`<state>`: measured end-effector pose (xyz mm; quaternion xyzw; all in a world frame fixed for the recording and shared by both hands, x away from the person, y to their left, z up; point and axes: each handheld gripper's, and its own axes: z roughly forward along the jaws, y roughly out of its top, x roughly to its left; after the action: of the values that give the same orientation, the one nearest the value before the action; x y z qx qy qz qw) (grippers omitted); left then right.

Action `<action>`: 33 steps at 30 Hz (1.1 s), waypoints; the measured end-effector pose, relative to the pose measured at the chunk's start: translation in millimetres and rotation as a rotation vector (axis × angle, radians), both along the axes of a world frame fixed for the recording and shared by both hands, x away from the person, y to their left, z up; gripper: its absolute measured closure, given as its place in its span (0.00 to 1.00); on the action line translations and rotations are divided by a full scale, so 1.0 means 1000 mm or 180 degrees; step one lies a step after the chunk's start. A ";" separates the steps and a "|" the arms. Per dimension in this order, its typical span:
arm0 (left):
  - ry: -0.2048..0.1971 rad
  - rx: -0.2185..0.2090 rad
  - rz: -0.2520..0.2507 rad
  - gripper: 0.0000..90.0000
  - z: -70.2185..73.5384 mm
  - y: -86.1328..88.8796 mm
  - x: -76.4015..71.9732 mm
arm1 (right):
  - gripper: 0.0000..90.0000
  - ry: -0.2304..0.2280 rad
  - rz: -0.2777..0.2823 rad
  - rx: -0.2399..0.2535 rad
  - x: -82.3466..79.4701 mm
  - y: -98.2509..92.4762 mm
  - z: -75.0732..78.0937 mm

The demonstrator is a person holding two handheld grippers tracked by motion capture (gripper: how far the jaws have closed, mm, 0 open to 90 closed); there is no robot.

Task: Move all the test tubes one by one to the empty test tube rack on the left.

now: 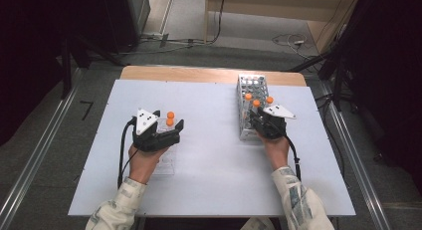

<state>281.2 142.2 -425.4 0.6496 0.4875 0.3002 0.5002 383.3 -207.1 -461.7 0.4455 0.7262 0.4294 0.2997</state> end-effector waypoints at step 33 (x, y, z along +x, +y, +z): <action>0.0002 0.0032 -0.0044 0.20 0.000 -0.005 -0.001 | 0.79 -0.0231 0.0089 0.0276 -0.013 -0.011 0.041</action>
<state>280.0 137.6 -425.5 0.6556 0.4817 0.2990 0.4987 370.8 -218.5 -421.1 0.4321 0.7017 0.4804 0.3002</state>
